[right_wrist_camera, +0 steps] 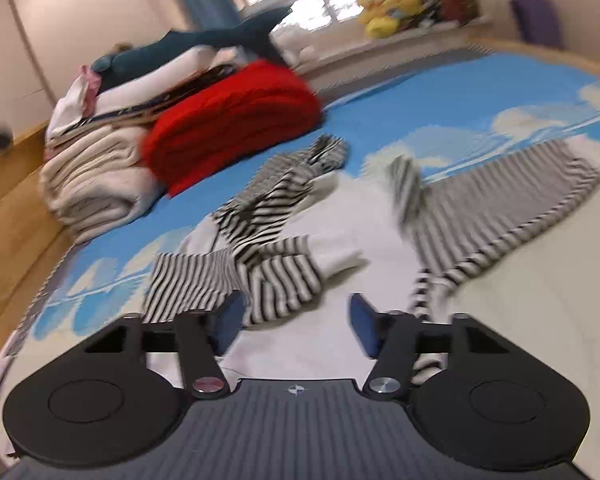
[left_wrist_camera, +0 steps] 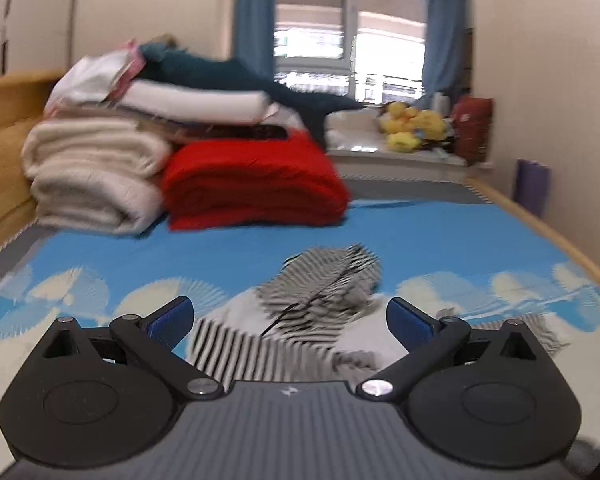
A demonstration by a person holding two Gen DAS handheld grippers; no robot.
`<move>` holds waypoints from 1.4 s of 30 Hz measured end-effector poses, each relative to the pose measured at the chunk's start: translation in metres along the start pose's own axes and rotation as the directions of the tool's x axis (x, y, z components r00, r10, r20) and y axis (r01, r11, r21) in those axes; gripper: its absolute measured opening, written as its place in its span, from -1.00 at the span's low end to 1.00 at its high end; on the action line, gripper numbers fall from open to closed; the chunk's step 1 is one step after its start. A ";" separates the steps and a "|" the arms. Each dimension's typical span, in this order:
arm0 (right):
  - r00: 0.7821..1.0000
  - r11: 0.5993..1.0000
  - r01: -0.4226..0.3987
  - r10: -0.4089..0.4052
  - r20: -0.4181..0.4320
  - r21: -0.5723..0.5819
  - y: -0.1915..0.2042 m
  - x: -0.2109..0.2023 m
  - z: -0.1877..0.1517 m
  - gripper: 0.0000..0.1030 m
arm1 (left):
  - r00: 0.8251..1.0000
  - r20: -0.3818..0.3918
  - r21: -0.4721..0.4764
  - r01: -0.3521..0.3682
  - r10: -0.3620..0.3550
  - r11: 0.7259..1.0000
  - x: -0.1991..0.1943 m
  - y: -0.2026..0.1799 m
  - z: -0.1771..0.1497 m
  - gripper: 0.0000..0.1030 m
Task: Fold small clothes
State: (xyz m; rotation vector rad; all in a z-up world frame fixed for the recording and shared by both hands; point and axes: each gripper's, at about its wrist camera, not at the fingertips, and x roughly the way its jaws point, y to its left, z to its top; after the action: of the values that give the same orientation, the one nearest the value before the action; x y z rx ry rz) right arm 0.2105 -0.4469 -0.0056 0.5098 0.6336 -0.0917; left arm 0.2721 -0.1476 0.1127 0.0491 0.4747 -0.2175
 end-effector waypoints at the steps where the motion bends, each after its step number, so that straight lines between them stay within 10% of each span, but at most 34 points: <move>1: 1.000 1.000 0.018 -0.018 -0.018 0.017 -0.002 0.016 0.010 0.05 | 1.000 -0.012 -0.019 -0.009 0.009 1.000 0.013 0.011 -0.009 0.99; 11: 0.927 0.961 0.259 -0.218 -0.307 0.101 -0.017 0.211 0.046 0.32 | 0.970 -0.193 -0.131 -0.175 0.148 0.976 0.137 0.116 -0.100 0.99; 12: 0.935 0.965 0.257 -0.236 -0.266 0.045 -0.005 0.211 0.048 -0.01 | 0.956 -0.232 -0.121 -0.213 0.181 0.970 0.150 0.123 -0.104 0.99; 13: 0.944 0.974 0.228 -0.223 -0.242 -0.009 0.007 0.211 0.051 -0.87 | 0.945 -0.263 -0.117 -0.234 0.197 0.965 0.160 0.129 -0.105 0.99; 17: 0.993 0.991 0.119 -0.118 0.012 -0.054 0.036 0.163 0.077 -0.89 | 0.931 -0.252 -0.142 -0.307 0.265 0.941 0.182 0.147 -0.101 0.99; 21: 0.972 0.972 0.232 -0.231 0.049 -0.039 0.003 0.161 0.070 -0.89 | 0.908 -0.290 -0.160 -0.359 0.304 0.919 0.189 0.158 -0.101 0.99; 24: 0.943 0.953 0.293 -0.302 -0.141 -0.081 -0.033 0.201 0.038 -0.83 | 0.882 -0.315 -0.115 -0.402 0.351 0.908 0.192 0.156 -0.105 0.99; 30: 0.971 0.971 0.213 -0.223 -0.088 -0.110 -0.030 0.160 0.031 -0.67 | 0.889 -0.306 -0.076 -0.379 0.340 0.922 0.195 0.146 -0.108 0.99; 33: 0.973 0.976 0.216 -0.217 -0.072 -0.031 -0.042 0.135 0.043 -0.10 | 0.893 -0.299 -0.029 -0.362 0.337 0.932 0.197 0.135 -0.110 0.99; 35: 0.953 0.953 0.299 -0.301 -0.047 -0.042 -0.043 0.119 0.050 0.27 | 0.894 -0.292 0.002 -0.354 0.339 0.935 0.197 0.129 -0.112 0.99; 38: 0.900 0.894 0.428 -0.434 -0.023 -0.131 -0.037 0.105 0.049 0.29 | 0.899 -0.280 0.024 -0.345 0.338 0.938 0.196 0.122 -0.114 0.99; 42: 0.885 0.871 0.460 -0.465 0.009 -0.176 -0.030 0.091 0.046 0.29 | 0.903 -0.277 0.052 -0.328 0.329 0.943 0.198 0.113 -0.117 0.99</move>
State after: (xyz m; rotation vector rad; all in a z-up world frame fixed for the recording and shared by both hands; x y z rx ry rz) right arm 0.3018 -0.4889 -0.0398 0.1806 0.7811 -0.4805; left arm 0.4162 -0.0651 -0.0824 0.1653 0.7419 0.1243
